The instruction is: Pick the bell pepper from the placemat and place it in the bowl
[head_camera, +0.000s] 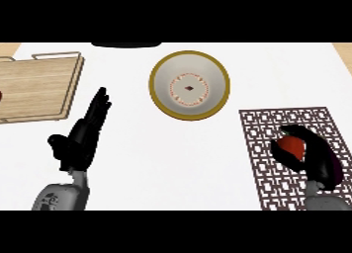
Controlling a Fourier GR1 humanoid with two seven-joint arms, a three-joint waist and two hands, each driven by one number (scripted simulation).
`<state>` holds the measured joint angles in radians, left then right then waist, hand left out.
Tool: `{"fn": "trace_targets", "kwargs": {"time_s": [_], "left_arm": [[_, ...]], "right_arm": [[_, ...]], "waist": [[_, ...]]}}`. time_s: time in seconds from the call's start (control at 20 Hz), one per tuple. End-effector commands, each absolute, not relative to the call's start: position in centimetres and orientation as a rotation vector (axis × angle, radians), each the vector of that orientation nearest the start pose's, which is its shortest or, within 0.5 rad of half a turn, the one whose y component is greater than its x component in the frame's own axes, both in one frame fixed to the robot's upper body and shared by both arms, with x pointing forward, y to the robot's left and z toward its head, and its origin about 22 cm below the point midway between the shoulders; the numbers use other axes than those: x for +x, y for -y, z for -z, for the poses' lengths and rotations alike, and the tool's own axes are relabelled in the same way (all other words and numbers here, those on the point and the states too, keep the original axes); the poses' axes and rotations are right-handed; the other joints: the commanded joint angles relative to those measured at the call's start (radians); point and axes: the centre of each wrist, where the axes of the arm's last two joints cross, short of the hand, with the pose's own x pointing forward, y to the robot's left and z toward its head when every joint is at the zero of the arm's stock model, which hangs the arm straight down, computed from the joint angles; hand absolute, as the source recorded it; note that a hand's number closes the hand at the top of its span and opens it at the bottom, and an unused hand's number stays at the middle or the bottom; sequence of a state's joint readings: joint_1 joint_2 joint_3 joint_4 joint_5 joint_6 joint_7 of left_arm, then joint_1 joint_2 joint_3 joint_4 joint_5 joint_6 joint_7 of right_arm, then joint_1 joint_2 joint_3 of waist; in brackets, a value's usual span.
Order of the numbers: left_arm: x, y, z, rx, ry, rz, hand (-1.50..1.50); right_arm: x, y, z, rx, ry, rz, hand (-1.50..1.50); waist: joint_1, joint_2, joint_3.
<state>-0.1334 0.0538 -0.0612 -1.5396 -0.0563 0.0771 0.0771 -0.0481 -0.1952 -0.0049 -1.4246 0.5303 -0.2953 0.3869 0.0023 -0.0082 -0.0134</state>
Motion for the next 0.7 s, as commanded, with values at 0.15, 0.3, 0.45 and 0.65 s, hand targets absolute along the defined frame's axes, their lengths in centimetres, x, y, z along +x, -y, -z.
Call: {"fn": "trace_targets", "kwargs": {"time_s": [0.15,0.3,0.45,0.65], "left_arm": [[28.0,-20.1,-3.8,0.054,1.586,0.105,0.0],[28.5,-21.1,-2.8,0.085,1.616,0.113,0.0],[27.3,-21.6,-3.2,0.049,1.59,0.104,0.0],[27.7,-19.9,-3.7,-0.009,1.611,0.188,0.0]], "right_arm": [[24.6,24.1,3.8,-0.732,1.147,-0.271,1.5],[23.8,24.8,3.2,-0.728,1.172,-0.258,1.5],[26.0,19.0,1.4,-0.682,1.285,-0.266,1.5],[29.0,10.5,-2.9,-0.582,1.45,-0.297,1.5]], "waist": [[-0.002,0.008,0.014],[-0.007,0.008,0.013],[0.004,0.007,0.013],[0.126,0.019,0.014]]}}
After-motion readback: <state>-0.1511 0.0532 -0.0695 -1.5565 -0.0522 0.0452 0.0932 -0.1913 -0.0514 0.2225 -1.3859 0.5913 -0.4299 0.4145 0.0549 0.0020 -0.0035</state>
